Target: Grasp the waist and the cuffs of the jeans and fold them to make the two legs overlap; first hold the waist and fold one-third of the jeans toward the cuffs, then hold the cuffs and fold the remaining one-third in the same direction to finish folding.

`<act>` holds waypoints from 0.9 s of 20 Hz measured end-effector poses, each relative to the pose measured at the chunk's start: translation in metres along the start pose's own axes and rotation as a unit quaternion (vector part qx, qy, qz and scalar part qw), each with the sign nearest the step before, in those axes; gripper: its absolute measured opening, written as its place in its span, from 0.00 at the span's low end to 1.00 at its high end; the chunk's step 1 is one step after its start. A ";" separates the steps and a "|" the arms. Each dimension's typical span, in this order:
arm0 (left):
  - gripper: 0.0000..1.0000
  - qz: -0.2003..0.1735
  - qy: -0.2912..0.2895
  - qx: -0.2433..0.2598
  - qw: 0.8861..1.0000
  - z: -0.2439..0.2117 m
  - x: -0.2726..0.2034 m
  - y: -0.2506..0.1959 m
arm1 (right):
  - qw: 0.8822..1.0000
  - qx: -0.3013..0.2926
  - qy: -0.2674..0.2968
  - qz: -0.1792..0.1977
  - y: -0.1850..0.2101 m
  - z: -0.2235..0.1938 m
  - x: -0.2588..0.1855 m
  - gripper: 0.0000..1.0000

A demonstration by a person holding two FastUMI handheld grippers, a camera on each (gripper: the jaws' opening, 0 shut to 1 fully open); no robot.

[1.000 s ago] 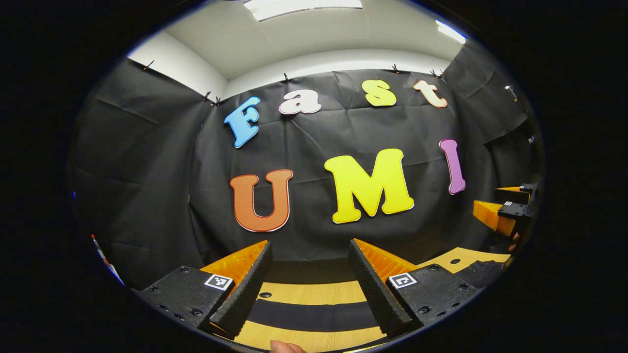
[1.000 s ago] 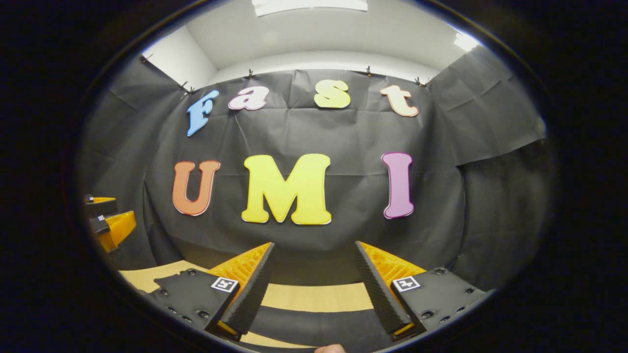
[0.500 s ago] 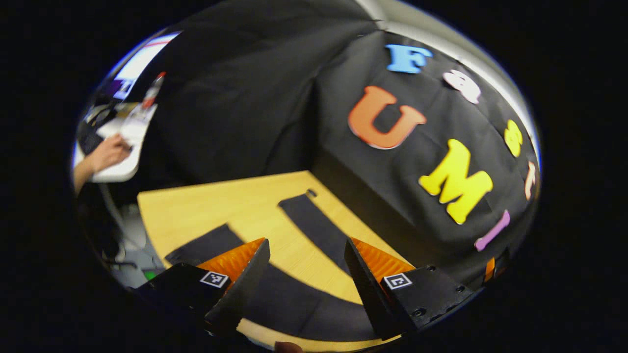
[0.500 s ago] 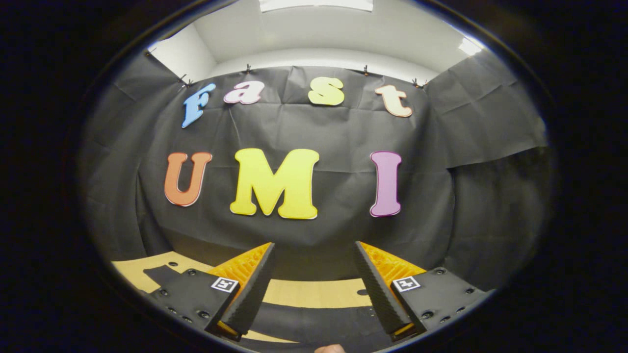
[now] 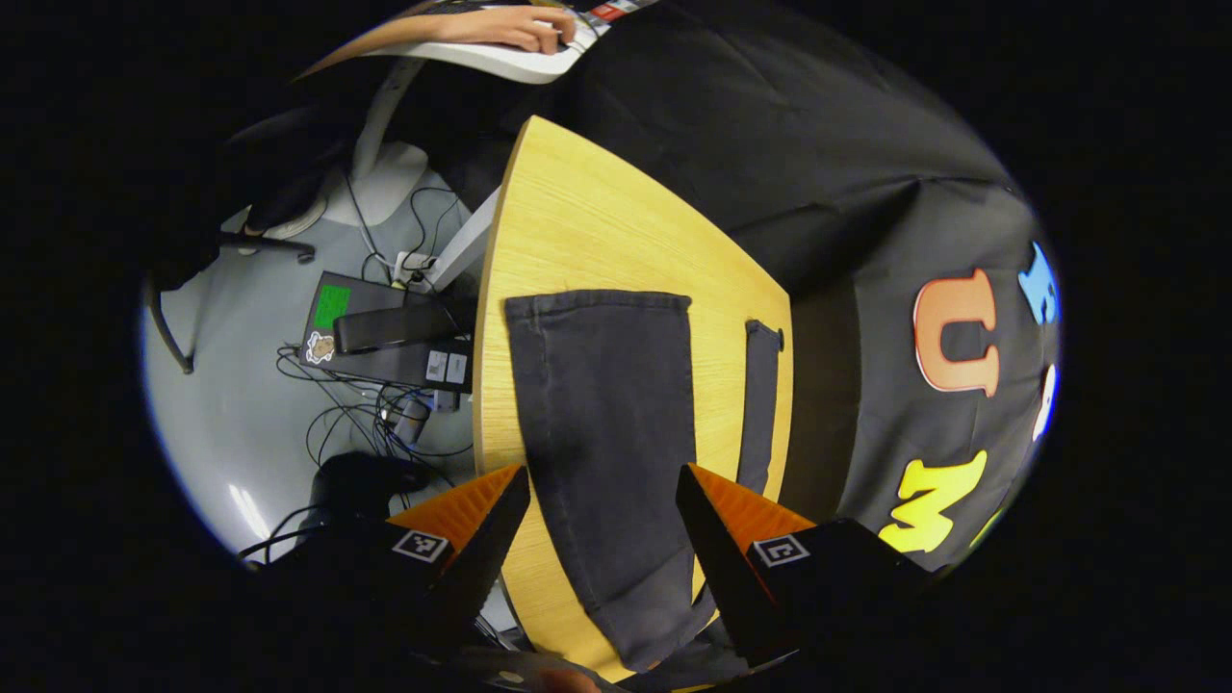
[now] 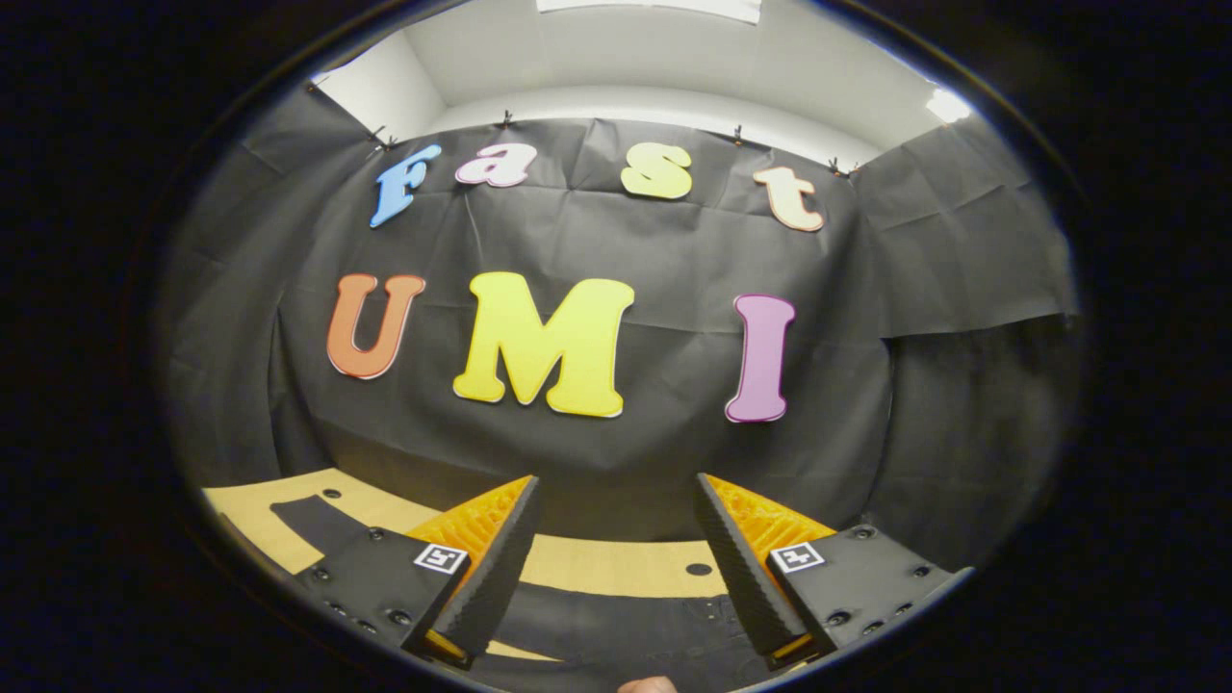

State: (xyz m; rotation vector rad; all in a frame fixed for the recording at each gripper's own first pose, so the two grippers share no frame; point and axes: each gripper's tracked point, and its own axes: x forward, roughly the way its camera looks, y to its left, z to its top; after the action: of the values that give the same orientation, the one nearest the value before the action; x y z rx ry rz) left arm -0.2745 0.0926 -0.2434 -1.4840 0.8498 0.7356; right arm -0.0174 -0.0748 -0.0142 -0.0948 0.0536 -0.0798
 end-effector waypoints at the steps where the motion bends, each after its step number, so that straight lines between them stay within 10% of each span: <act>1: 0.99 0.006 -0.009 -0.001 1.000 0.005 0.003 0.002 | 1.000 0.000 -0.001 -0.005 -0.003 0.003 0.000 0.96; 18: 0.98 -0.064 -0.050 0.033 0.996 0.065 0.047 -0.030 | 0.999 -0.011 0.015 -0.042 -0.028 -0.004 -0.006 0.96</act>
State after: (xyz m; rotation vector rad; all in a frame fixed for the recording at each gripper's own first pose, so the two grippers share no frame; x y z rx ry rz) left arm -0.2222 0.1537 -0.2730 -1.4158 0.6897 0.6742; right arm -0.0261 -0.1025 -0.0150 -0.1176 0.0803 -0.1639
